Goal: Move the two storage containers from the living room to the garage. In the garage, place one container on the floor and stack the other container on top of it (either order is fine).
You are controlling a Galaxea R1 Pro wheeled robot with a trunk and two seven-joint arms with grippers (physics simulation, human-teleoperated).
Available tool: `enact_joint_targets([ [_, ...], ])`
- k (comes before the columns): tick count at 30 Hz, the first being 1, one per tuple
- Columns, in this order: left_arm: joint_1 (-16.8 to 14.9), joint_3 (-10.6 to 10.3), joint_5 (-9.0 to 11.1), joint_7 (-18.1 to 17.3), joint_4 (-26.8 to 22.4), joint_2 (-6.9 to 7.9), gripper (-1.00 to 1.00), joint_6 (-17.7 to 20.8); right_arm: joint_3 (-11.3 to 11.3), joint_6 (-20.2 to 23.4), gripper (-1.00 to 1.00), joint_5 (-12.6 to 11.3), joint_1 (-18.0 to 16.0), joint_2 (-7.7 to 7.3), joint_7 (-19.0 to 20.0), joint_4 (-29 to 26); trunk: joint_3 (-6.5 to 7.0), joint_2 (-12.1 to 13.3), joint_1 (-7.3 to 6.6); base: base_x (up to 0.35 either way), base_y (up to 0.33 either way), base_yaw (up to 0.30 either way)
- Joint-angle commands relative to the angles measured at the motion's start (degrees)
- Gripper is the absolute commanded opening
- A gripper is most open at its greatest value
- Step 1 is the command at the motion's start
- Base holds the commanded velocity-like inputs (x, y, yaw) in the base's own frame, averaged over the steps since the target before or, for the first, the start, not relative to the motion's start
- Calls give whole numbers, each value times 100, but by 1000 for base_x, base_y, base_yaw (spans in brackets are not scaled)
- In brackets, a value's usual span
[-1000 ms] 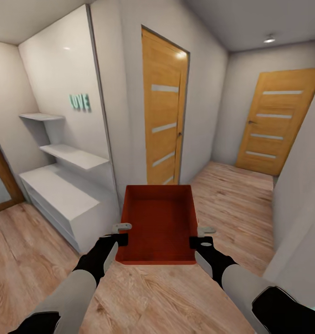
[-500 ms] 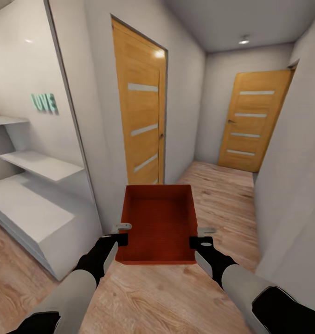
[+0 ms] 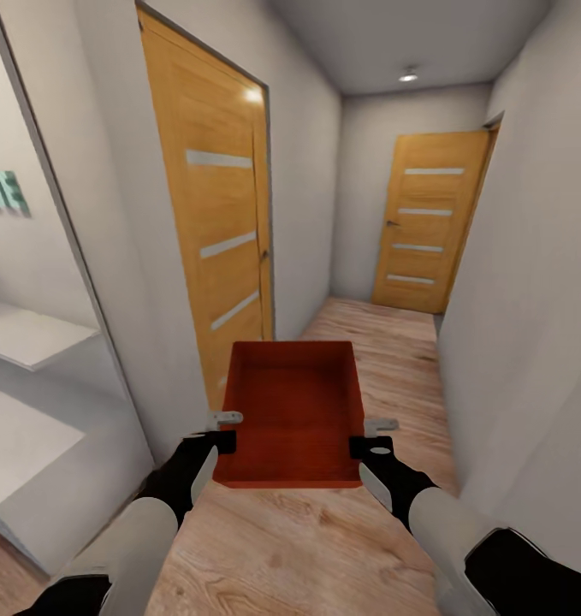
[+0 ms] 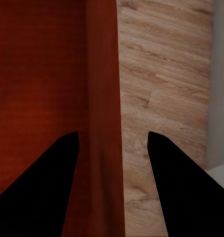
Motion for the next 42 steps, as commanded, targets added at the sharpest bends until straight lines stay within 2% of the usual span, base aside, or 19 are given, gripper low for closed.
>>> enact_joint_targets([
  [1, -8, 75, 86, 5, -22, -62, -100, 32, 50, 34, -100, -1, -2, -1, -68, 6, -13, -13, 7, 322, 0, -227],
  [16, -9, 75, 86, 5, -22, -69, -100, 32, 48, 34, -100, -1, -2, -1, -68, 6, -13, -13, 7, 322, 0, -210],
  [42, -7, 75, 86, 5, -22, -71, -100, 32, 51, 34, -100, -1, -2, -1, -68, 6, -13, -13, 7, 322, 0, -6],
])
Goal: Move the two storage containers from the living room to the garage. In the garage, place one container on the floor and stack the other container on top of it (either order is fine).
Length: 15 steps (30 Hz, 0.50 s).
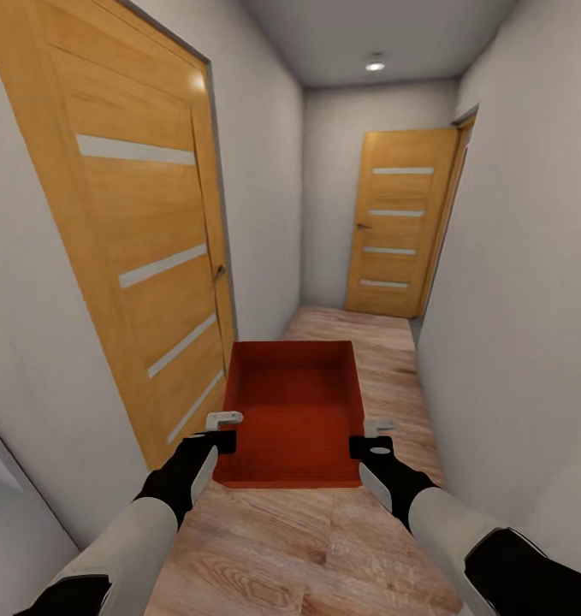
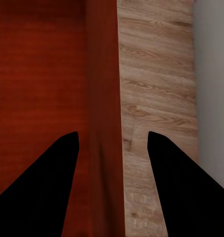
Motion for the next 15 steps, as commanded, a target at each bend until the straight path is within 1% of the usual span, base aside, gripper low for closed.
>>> enact_joint_targets([
  [1, -11, 74, 84, 5, -19, -72, -100, 29, 48, 33, -100, 0, -1, -2, -68, 4, -13, -13, 7, 322, 0, 0],
  [10, -10, 74, 84, 5, -19, -68, -100, 29, 40, 33, -100, 0, -1, -9, -68, 4, -13, -13, 7, 322, 0, -9],
  [15, -10, 74, 83, 5, -19, -66, -100, 29, 47, 33, -100, 0, -1, -2, -68, 4, -13, -13, 7, 322, 0, -204],
])
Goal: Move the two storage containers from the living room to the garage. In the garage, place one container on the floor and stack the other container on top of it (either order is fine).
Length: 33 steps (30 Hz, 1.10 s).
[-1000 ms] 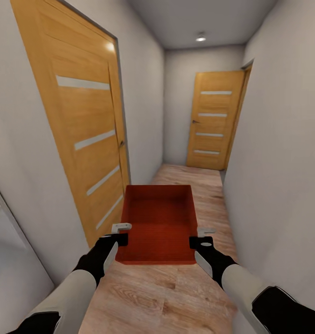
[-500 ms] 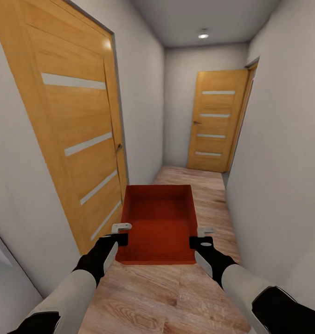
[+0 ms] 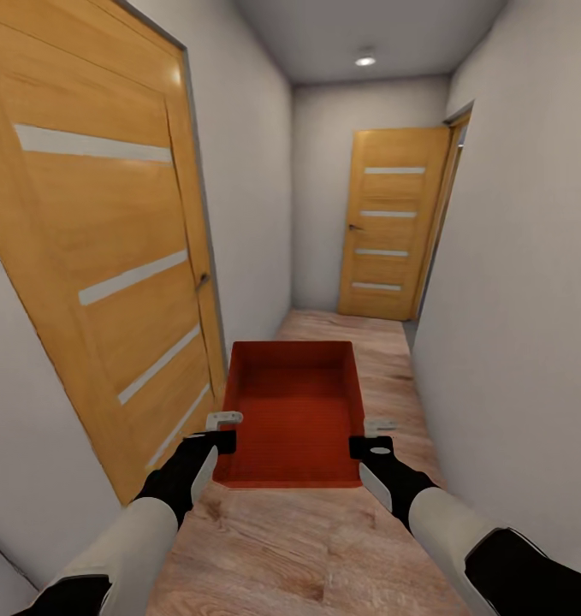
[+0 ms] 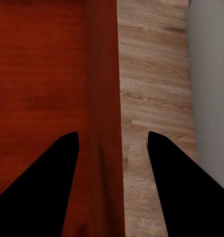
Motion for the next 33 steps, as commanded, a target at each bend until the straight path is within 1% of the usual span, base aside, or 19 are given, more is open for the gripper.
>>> enact_joint_targets([
  [1, -8, 75, 85, 5, -22, -65, -100, 32, 49, 34, -100, 1, -2, -1, -67, 6, -13, -13, 7, 322, 0, -236],
  [10, -8, 75, 85, 5, -22, -65, -100, 32, 49, 34, -100, 1, -2, 0, -67, 6, -13, -13, 7, 322, 0, -235],
  [12, -8, 75, 85, 5, -22, -65, -100, 32, 49, 34, -100, 1, -2, 0, -67, 6, -13, -13, 7, 322, 0, -97],
  [33, -8, 75, 85, 5, -22, -70, -100, 32, 47, 34, -100, 1, -2, -1, -67, 6, -13, -13, 7, 322, 0, -5],
])
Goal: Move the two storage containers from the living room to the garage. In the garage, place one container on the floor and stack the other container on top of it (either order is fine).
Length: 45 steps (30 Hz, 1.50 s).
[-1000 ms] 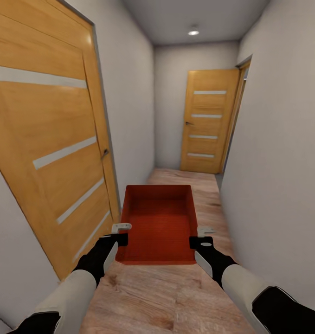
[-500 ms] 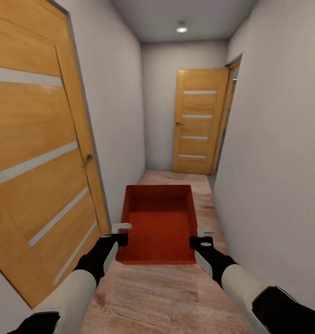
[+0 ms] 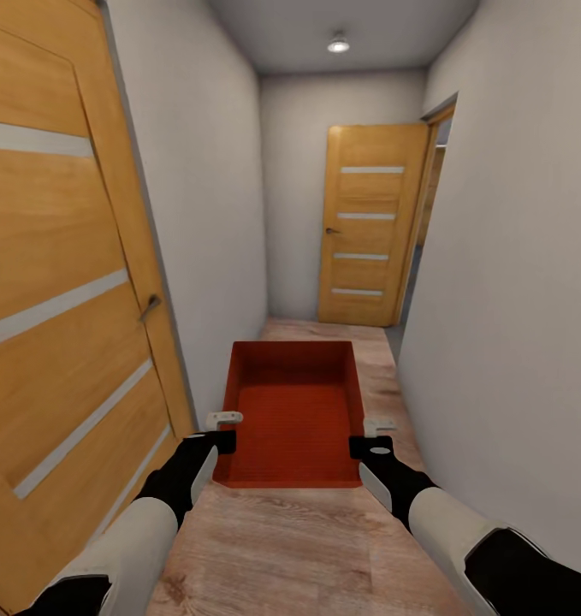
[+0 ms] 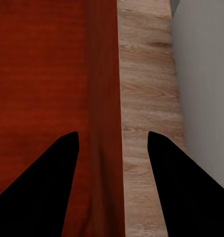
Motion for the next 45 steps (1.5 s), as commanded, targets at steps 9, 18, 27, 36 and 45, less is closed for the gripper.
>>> enact_joint_targets([
  [9, -9, 74, 85, 5, -19, -72, -100, 29, 46, 34, -100, 0, -1, -2, -69, 4, -13, -13, 7, 322, 0, 0],
  [18, -11, 74, 85, 5, -19, -71, -100, 29, 49, 34, -100, 0, -1, -2, -69, 4, -13, -13, 7, 322, 0, -163],
  [27, -9, 74, 85, 5, -19, -69, -100, 29, 49, 34, -100, 0, -1, 0, -69, 4, -13, -13, 7, 322, 0, -133],
  [36, -9, 74, 85, 5, -19, -67, -100, 29, 49, 34, -100, 0, -1, -2, -69, 4, -13, -13, 7, 322, 0, -3],
  [45, -9, 74, 85, 5, -19, -70, -100, 29, 49, 34, -100, 0, -1, -2, -69, 4, -13, -13, 7, 322, 0, 0],
])
